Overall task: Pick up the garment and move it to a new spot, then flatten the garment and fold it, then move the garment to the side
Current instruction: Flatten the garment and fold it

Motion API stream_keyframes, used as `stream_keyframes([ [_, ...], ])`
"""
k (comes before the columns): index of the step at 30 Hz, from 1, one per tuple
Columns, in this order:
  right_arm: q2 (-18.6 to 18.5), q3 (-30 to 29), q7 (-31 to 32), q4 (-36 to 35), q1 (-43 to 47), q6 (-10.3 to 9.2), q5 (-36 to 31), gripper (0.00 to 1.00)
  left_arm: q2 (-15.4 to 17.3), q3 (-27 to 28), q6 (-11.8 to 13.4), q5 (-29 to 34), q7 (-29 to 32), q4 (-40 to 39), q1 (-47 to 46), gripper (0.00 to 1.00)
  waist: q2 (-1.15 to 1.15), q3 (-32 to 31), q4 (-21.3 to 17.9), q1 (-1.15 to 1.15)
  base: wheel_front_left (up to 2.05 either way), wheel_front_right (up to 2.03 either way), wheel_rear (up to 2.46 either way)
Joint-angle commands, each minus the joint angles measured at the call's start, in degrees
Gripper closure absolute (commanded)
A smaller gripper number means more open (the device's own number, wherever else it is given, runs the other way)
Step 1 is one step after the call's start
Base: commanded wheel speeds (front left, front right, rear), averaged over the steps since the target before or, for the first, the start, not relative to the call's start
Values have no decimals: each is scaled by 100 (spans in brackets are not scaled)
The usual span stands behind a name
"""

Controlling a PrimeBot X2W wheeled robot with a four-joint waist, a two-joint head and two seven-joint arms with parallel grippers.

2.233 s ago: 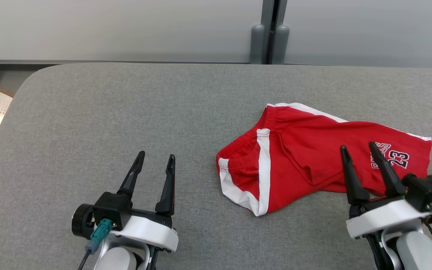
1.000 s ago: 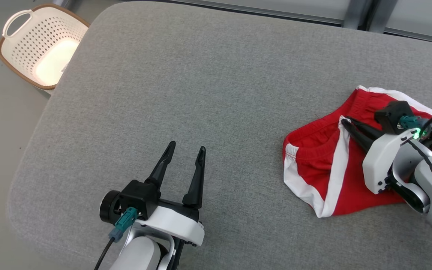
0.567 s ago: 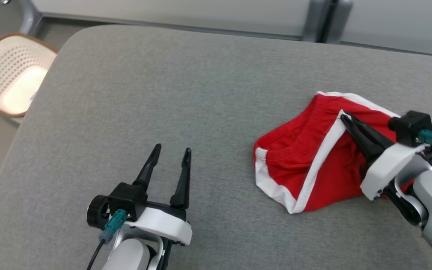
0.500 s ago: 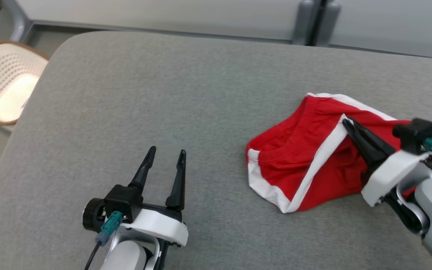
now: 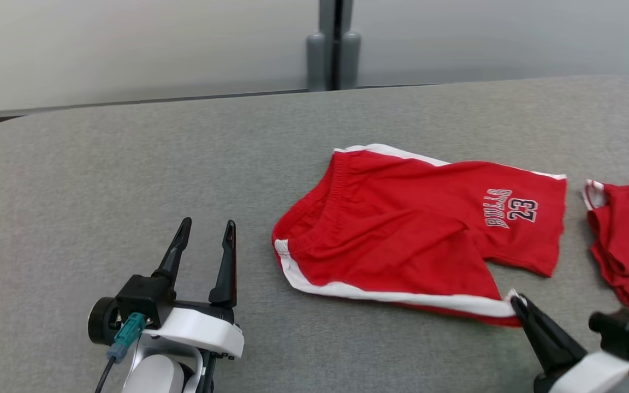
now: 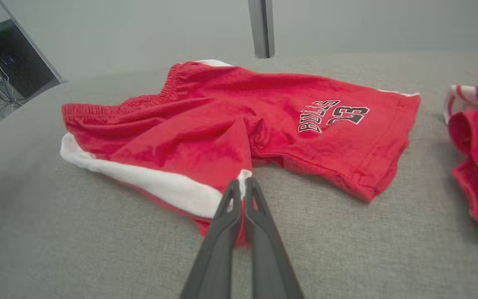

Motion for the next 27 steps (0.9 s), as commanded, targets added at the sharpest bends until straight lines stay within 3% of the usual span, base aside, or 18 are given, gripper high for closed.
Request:
stream_keyframes([
  [1,84,-172,70,-156,201,-3,-41,100,22,32,-41,46,-25,6,-9,0,0,-57,-198,0,0,0,0],
  [3,210,-405,237,-354,535,-3,-85,100,22,44,-46,47,-25,18,-32,0,0,-46,-267,0,0,0,0],
  [4,332,-637,356,-499,738,-3,-175,33,22,21,-72,42,-25,29,-72,0,0,-28,-297,0,0,0,0],
  [5,399,-719,425,-527,815,-3,-223,0,23,10,-90,40,-25,41,-85,0,0,-25,-303,0,0,0,0],
  [12,725,-1107,452,-771,820,-2,-540,0,21,-87,-93,27,-25,73,-149,0,0,-20,-133,0,0,0,0],
  [19,953,-1367,-155,-847,360,-3,-811,0,19,-108,-125,15,-25,16,-70,0,0,-63,59,0,0,0,0],
  [27,1337,-1419,-897,-278,-91,-2,-1161,0,21,-278,-216,-8,-25,-45,-24,0,0,-92,332,0,0,0,0],
])
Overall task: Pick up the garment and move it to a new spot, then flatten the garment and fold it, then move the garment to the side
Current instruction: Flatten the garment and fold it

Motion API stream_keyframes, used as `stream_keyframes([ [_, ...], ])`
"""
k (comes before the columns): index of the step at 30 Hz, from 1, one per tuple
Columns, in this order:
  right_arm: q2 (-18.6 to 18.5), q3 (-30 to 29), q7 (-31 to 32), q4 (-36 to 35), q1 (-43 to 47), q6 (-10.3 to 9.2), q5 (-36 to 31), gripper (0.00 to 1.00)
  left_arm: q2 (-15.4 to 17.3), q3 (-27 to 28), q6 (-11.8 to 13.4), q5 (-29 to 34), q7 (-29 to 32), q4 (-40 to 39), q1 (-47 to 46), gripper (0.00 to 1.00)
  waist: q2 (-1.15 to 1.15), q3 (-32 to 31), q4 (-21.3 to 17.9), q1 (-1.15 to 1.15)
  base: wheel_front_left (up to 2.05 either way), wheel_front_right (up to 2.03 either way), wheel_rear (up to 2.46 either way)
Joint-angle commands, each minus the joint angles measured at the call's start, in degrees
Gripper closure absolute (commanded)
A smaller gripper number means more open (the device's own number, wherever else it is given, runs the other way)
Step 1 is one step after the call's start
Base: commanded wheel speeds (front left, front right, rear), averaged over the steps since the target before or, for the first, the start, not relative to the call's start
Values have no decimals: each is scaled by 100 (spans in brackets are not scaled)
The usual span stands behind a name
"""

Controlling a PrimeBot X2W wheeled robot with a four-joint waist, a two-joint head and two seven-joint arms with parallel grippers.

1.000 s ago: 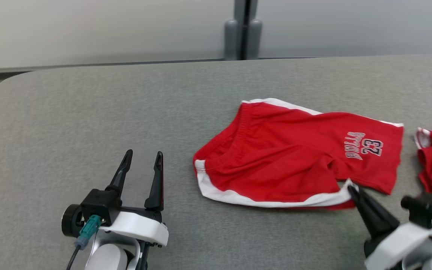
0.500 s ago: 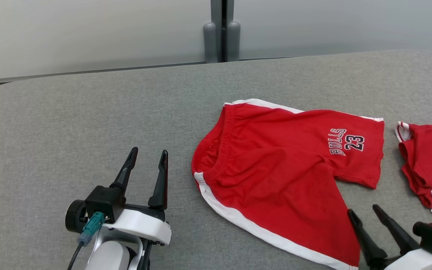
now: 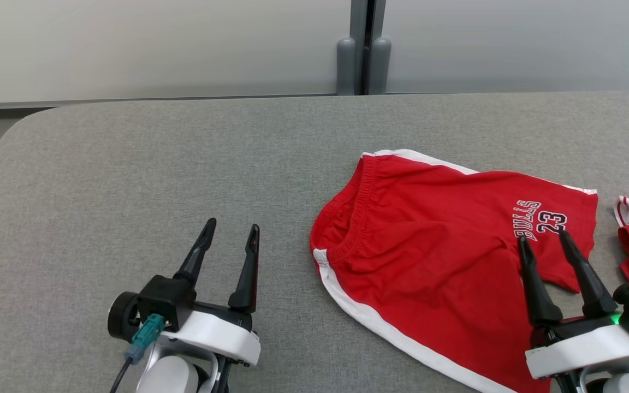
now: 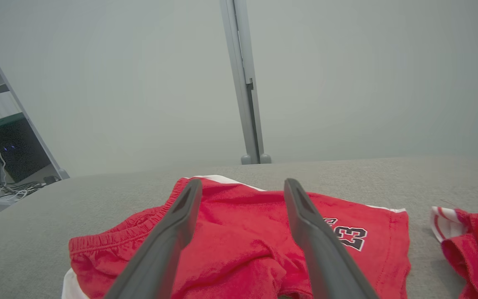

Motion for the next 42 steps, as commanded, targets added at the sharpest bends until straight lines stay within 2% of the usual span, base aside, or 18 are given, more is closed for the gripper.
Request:
stream_keyframes([
  [1,0,14,-52,25,-46,-3,-12,0,20,-8,-42,9,-25,-8,16,0,0,2,25,0,0,0,0],
  [4,25,20,-118,190,-85,-3,-37,0,19,-133,-174,69,-25,71,-14,0,0,13,58,0,0,0,0],
  [11,93,-130,-215,414,-179,-3,-96,0,100,-640,-686,269,-25,611,-292,0,0,90,-89,0,0,0,0],
  [15,143,-125,-242,483,-237,-3,-126,0,241,-1046,-790,116,-23,1084,-594,0,0,159,-244,0,0,0,0],
  [20,174,-105,-290,558,-270,-3,-148,0,397,-1403,-790,-176,122,1573,-1013,0,0,259,-460,0,0,0,0],
  [23,190,-86,-304,590,-323,-3,-164,0,380,-1549,-792,-454,177,1791,-1208,0,0,327,-590,0,0,0,0],
  [26,195,-57,-330,629,-353,-3,-149,0,383,-1516,-793,-693,308,2075,-1349,0,0,394,-710,0,0,0,0],
  [33,205,-59,-385,700,-395,-3,-125,0,332,-1407,-644,-829,456,2645,-1597,0,0,471,-885,0,0,0,0],
  [36,201,-61,-404,726,-398,-3,-128,0,332,-1370,-599,-862,426,2775,-1675,16,0,475,-902,0,0,0,0],
  [38,199,-72,-407,733,-398,-3,-130,0,322,-1365,-588,-873,432,2822,-1680,16,0,473,-899,0,0,0,0],
  [40,205,-82,-405,745,-395,-3,-139,0,294,-1378,-588,-916,478,2912,-1704,63,0,464,-881,0,0,0,0],
  [41,208,-78,-400,751,-398,-3,-148,0,290,-1386,-594,-922,489,2934,-1721,100,0,459,-868,0,0,0,0],
  [42,209,-65,-404,754,-405,-3,-152,0,284,-1393,-605,-955,519,2970,-1726,100,0,455,-856,0,0,0,0],
])
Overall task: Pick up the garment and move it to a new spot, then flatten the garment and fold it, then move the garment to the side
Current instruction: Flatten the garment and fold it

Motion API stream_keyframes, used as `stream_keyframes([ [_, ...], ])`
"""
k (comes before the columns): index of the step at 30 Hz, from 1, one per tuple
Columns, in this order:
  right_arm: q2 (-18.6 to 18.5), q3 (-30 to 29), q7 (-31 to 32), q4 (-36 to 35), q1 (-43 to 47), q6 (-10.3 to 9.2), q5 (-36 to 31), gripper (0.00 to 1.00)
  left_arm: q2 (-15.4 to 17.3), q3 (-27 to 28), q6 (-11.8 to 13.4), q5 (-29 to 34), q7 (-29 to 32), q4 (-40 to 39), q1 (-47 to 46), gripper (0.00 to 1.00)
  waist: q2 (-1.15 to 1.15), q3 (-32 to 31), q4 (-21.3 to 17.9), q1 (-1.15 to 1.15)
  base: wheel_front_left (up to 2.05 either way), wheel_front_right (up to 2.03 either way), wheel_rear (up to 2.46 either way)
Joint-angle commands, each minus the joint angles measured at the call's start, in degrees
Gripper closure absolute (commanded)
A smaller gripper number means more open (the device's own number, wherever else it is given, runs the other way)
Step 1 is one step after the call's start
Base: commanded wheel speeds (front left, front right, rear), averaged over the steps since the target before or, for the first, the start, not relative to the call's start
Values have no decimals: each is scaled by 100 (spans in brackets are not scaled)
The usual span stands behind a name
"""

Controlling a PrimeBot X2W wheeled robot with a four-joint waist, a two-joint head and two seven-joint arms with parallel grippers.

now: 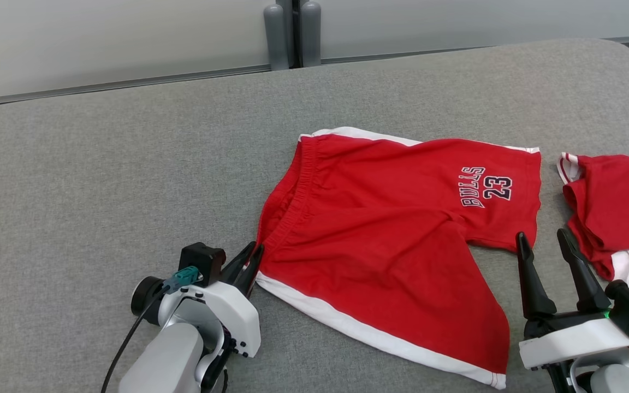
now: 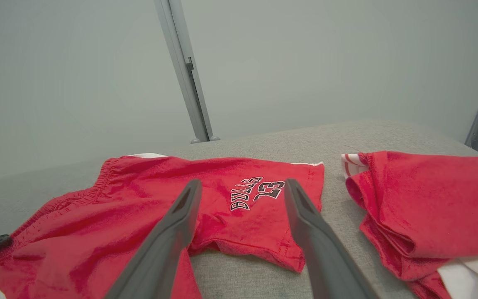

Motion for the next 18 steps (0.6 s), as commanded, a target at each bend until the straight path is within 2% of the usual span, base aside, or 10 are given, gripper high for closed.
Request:
stream_keyframes([
  [1,-16,8,-21,5,-62,-2,-29,0,21,8,-8,-66,-10,22,-90,100,0,-7,21,0,0,0,0],
  [8,-108,244,100,6,-25,-1,20,0,-100,275,-40,-482,-282,-166,-185,100,0,-52,82,0,0,0,0],
  [18,-185,842,280,-71,92,-2,151,0,56,994,410,-680,-522,-334,-510,100,0,-136,91,0,0,0,0],
])
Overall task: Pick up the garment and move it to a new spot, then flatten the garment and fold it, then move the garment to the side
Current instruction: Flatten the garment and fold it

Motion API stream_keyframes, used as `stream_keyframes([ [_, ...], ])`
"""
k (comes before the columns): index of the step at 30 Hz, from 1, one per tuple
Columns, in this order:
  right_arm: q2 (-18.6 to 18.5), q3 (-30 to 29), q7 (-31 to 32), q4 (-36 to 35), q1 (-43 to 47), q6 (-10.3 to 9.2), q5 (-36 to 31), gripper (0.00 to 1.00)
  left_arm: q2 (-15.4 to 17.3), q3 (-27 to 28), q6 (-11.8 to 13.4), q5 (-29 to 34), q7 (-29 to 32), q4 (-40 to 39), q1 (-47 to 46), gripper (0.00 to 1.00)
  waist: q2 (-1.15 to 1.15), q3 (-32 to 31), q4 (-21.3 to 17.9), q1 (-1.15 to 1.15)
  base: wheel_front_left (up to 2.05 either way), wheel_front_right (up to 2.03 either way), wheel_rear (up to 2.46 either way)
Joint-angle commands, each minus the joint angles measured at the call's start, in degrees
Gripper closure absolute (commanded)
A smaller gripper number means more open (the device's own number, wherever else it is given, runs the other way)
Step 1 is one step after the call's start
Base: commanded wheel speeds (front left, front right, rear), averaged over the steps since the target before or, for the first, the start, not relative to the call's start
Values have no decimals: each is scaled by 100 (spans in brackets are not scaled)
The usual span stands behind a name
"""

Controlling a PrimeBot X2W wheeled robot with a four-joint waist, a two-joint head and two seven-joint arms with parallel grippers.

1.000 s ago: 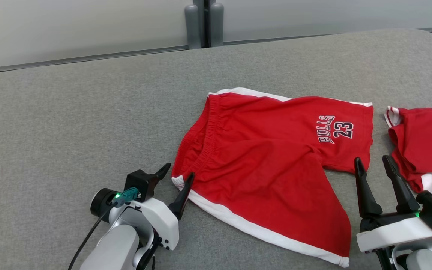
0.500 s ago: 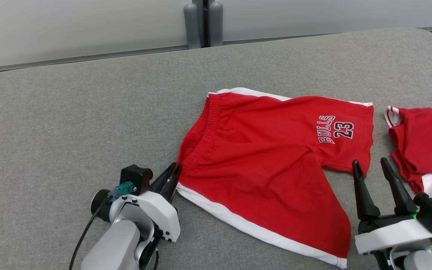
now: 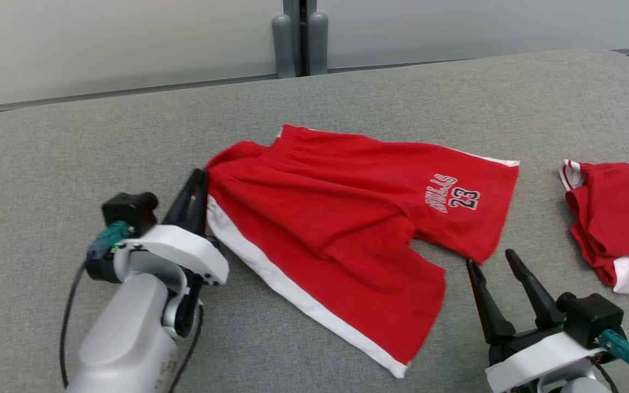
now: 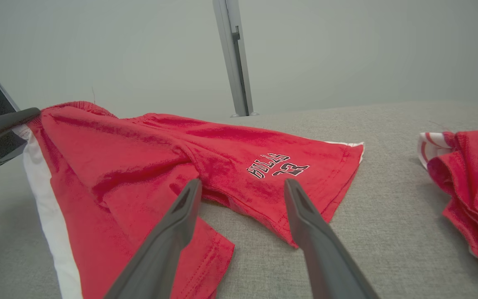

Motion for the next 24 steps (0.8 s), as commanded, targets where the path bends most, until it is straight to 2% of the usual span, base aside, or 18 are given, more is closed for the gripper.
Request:
stream_keyframes([
  [1,-22,48,24,10,-13,-1,29,0,80,120,70,-58,-38,-13,-108,100,-1,-7,18,0,0,0,0],
  [7,-5,181,-9,84,-106,-2,38,0,212,771,403,26,-52,-135,-84,100,-1,-39,103,0,0,0,0],
  [10,-11,198,-26,133,-133,-2,43,0,177,874,335,109,-48,100,172,100,-1,-70,177,0,0,0,0],
  [11,-9,199,-30,141,-141,-2,46,0,185,865,324,147,-49,162,174,91,-1,-79,203,0,0,0,0],
  [12,-10,207,-35,150,-149,-1,46,0,200,875,322,187,-50,189,164,15,-1,-87,230,0,0,0,0],
  [13,-16,211,-41,160,-157,-2,39,0,197,905,340,228,-50,185,187,0,-1,-96,263,0,0,0,0],
  [20,-12,288,-82,175,-106,-2,21,0,152,1395,338,539,-49,-581,527,0,-1,-215,522,0,0,0,0],
  [24,-6,379,-30,209,14,-1,56,0,55,1718,282,866,-49,-1302,1002,0,-1,-324,724,0,0,0,0],
])
